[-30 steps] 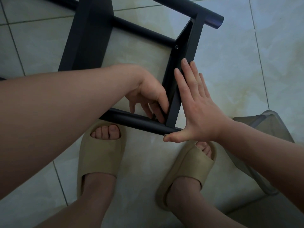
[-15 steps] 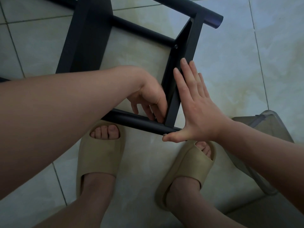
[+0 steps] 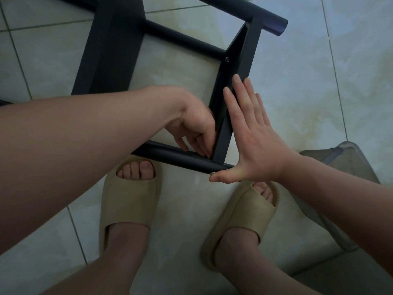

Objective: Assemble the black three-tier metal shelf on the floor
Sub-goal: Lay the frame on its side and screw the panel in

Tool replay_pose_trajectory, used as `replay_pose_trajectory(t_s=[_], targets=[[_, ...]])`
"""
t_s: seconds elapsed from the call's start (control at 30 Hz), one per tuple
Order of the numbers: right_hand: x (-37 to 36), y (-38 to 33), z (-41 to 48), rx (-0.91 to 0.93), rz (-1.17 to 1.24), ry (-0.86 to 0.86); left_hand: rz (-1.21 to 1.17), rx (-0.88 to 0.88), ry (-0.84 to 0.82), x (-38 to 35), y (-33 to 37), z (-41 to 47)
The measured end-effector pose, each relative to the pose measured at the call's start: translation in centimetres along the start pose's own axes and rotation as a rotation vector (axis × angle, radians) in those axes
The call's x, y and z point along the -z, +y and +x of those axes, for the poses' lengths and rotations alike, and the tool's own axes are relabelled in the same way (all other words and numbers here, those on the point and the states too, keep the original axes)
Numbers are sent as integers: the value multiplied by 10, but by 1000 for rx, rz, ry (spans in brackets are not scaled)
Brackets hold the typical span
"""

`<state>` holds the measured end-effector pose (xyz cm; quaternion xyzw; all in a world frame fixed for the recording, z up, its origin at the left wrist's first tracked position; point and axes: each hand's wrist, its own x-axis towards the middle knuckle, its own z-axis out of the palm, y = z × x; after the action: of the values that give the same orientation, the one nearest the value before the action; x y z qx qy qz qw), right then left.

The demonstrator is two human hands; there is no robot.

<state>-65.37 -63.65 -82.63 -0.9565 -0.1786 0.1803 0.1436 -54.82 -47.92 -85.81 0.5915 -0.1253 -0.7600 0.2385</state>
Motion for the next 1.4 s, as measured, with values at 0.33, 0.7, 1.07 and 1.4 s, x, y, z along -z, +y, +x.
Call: replay_pose_trajectory(t_s=[0.33, 0.7, 1.07, 1.4], targets=[[-2, -1, -2, -5, -23, 3, 97, 52, -12, 3, 3, -6], [-3, 0, -2, -2, -9, 7, 20, -26, 0, 1, -1, -2], [-3, 1, -2, 4, -7, 15, -99, -58, -6, -2, -10, 1], [-2, 0, -2, 0, -8, 7, -5, 4, 36, -4, 1, 1]])
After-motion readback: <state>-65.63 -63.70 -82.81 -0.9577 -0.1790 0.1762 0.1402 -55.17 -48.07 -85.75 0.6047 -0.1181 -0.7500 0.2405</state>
